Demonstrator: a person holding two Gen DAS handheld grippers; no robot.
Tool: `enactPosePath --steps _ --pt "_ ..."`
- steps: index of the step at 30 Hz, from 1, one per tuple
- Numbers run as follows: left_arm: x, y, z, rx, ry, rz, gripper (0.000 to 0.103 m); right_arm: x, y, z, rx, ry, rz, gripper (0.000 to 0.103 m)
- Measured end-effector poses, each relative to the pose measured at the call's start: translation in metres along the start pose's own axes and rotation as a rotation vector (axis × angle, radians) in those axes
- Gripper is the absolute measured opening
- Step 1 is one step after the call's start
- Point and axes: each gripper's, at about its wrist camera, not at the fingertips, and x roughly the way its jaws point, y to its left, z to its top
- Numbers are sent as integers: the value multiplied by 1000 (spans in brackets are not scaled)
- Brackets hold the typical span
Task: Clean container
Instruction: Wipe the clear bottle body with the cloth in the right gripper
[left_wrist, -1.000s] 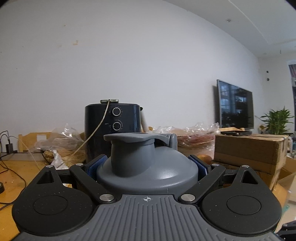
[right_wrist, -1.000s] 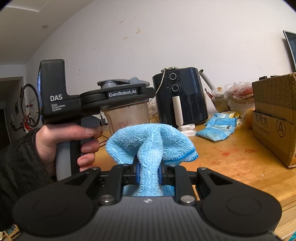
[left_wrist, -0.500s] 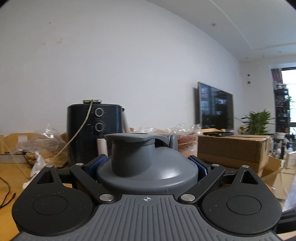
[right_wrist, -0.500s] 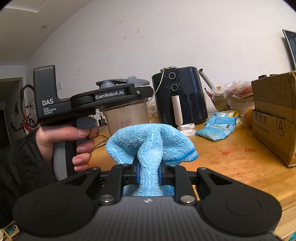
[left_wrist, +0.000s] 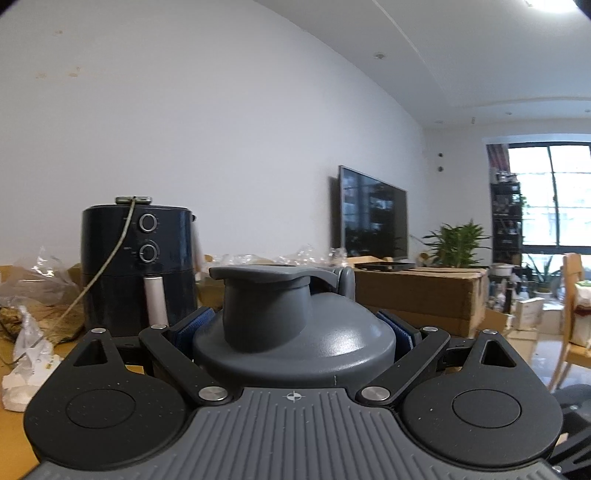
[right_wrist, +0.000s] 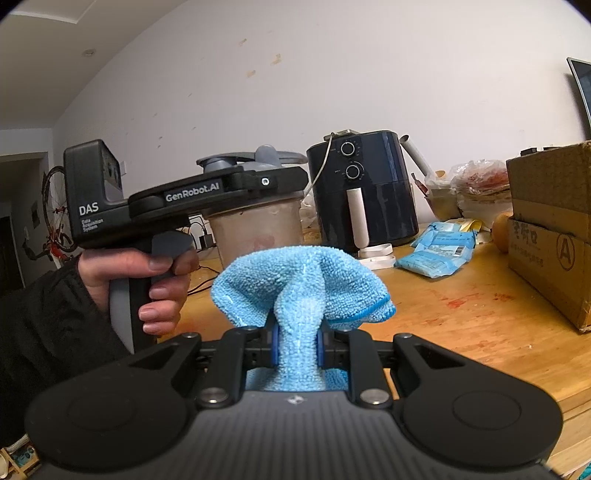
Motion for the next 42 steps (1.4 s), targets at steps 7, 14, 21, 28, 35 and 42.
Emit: enactPosePath --steps 7,14,21,28,35,42 --pt "0 6 -1 6 6 -62 94 2 1 0 -5 0 6 16" --pt "1 10 0 11 17 -90 95 6 5 2 -32 -8 26 15" --pt "1 14 1 12 21 -105 95 18 11 8 -65 -28 50 13" --pt "3 14 3 13 26 -106 95 33 19 16 -106 -34 60 13" --pt "4 11 1 14 27 -107 95 37 21 20 -119 -18 57 13" --pt "3 12 2 14 41 -107 95 38 24 24 -129 16 50 13"
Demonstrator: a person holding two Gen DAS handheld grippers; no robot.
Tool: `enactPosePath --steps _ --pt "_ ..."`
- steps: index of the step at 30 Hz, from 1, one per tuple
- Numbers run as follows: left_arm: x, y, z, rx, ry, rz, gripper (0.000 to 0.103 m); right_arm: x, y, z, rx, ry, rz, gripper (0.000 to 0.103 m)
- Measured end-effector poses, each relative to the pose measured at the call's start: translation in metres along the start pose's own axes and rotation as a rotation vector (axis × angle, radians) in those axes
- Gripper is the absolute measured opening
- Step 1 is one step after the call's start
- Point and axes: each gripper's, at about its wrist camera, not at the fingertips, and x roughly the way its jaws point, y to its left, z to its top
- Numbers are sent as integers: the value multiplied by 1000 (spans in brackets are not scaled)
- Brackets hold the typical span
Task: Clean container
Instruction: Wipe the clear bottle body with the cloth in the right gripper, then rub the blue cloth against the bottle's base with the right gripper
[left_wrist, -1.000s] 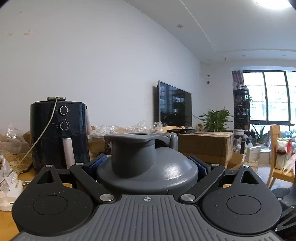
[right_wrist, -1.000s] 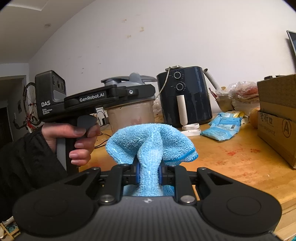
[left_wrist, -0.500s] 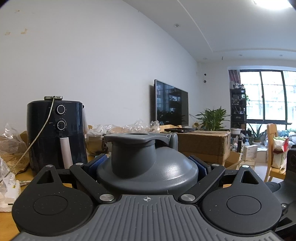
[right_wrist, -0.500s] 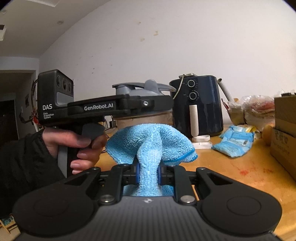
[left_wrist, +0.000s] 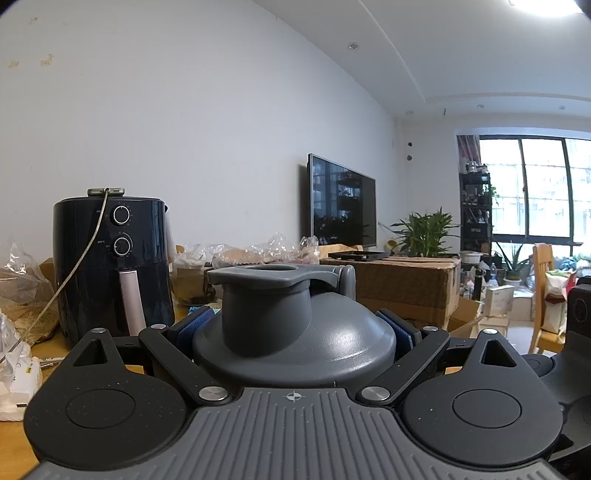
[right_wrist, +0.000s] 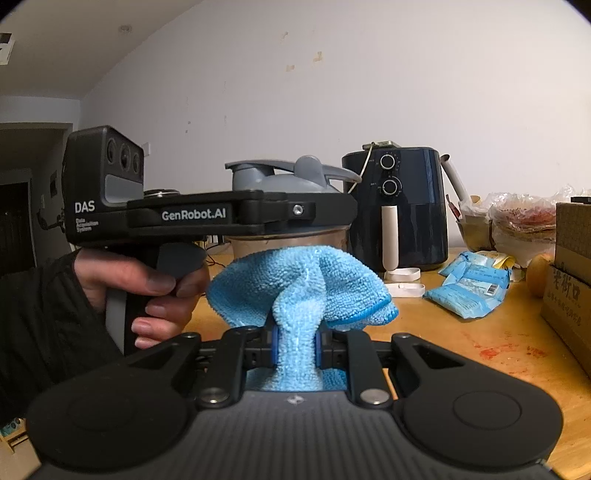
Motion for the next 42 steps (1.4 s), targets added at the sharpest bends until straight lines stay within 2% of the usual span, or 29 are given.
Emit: enactPosePath --steps 11,27,42 --pt "4 4 3 -2 18 -6 95 9 -1 -7 -8 83 -2 12" --pt "8 9 7 -3 44 -14 95 33 -9 -37 0 214 1 11" --pt "16 15 15 -7 119 -26 94 35 -9 -40 5 234 5 12"
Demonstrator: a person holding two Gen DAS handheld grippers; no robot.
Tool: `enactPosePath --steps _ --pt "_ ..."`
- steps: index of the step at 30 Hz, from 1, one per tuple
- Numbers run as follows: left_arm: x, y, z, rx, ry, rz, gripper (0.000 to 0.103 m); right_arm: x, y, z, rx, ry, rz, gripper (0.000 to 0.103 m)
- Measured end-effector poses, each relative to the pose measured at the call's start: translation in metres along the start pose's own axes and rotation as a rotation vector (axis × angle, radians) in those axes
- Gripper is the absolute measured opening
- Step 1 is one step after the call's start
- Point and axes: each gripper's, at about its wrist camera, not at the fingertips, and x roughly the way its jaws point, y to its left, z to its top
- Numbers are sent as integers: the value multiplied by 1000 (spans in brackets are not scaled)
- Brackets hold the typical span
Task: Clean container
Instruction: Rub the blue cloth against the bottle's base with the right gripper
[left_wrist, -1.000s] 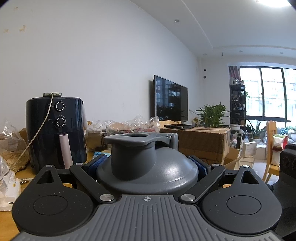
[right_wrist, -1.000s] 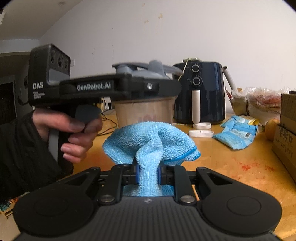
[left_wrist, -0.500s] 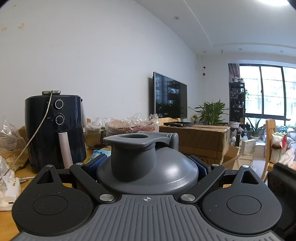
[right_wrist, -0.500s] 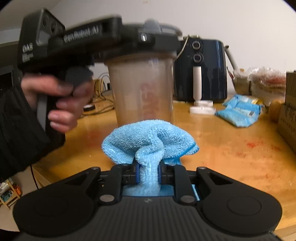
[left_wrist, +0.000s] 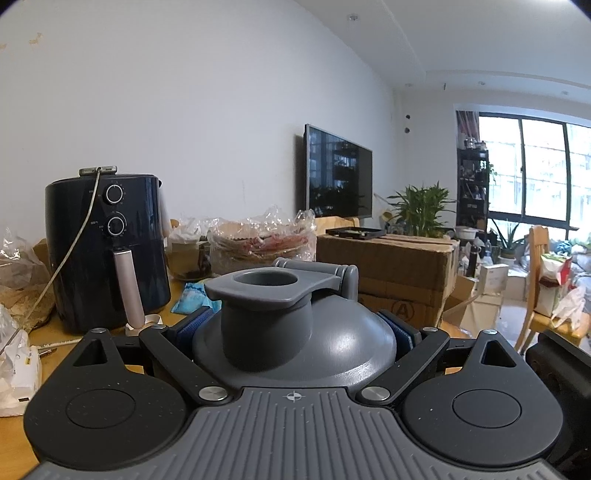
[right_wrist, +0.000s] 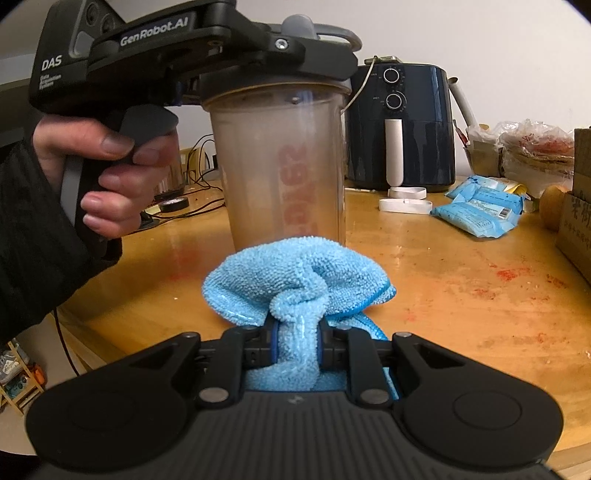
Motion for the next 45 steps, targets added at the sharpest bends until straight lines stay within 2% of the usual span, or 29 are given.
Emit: enactPosePath --steps 7,16,28,45 --pt "2 1 -2 3 1 2 94 -1 1 -2 4 -6 3 12" --pt "3 0 -3 5 -6 5 95 -6 -1 -3 35 -53 16 10" --pt "2 3 -5 2 -10 7 95 -20 2 13 37 -120 16 10" --pt "2 2 -3 4 -13 13 95 -45 6 36 51 -288 14 10"
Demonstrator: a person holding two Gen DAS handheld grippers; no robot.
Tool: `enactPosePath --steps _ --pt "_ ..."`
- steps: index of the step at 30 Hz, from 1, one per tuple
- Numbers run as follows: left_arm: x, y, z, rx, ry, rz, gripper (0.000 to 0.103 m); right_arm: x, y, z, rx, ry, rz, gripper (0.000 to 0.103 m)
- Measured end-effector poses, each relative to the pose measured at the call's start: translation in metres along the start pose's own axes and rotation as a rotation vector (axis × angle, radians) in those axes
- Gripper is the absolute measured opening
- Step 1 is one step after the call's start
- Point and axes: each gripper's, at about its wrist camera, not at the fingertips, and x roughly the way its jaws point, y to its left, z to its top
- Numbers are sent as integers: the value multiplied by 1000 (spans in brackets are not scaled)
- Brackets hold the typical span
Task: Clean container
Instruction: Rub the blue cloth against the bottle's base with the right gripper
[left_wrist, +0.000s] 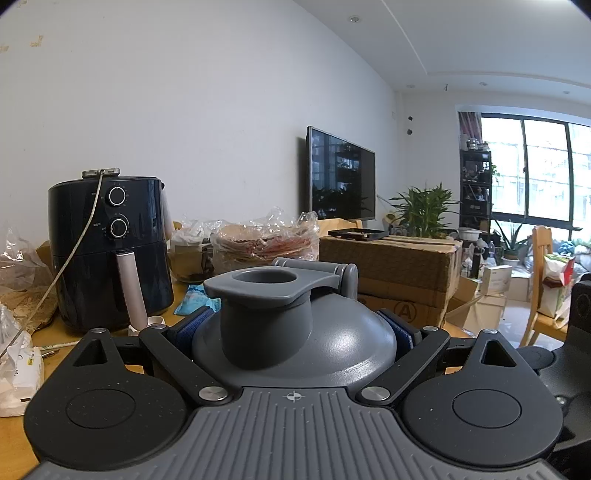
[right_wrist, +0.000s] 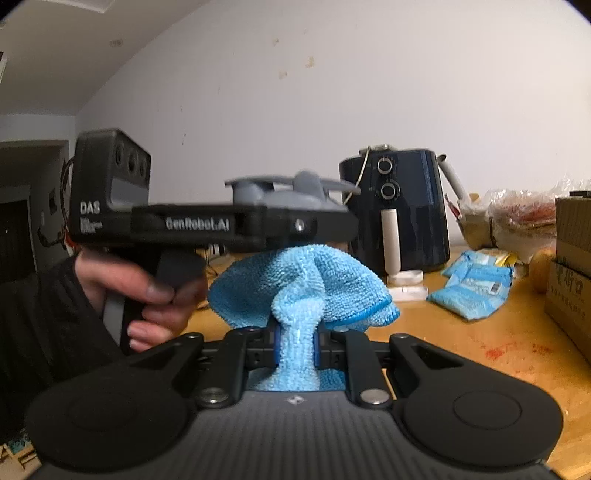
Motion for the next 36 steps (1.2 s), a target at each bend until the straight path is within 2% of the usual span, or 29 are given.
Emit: enactPosePath --steps 5,26,36 --pt "0 0 0 -2 -4 3 95 -3 -1 1 21 -45 6 10" --pt "-3 -4 -2 -5 -28 22 95 -14 -5 -8 32 -54 -3 12" --pt "-6 -11 -5 -13 -56 71 95 -32 -17 -14 61 -52 -49 12"
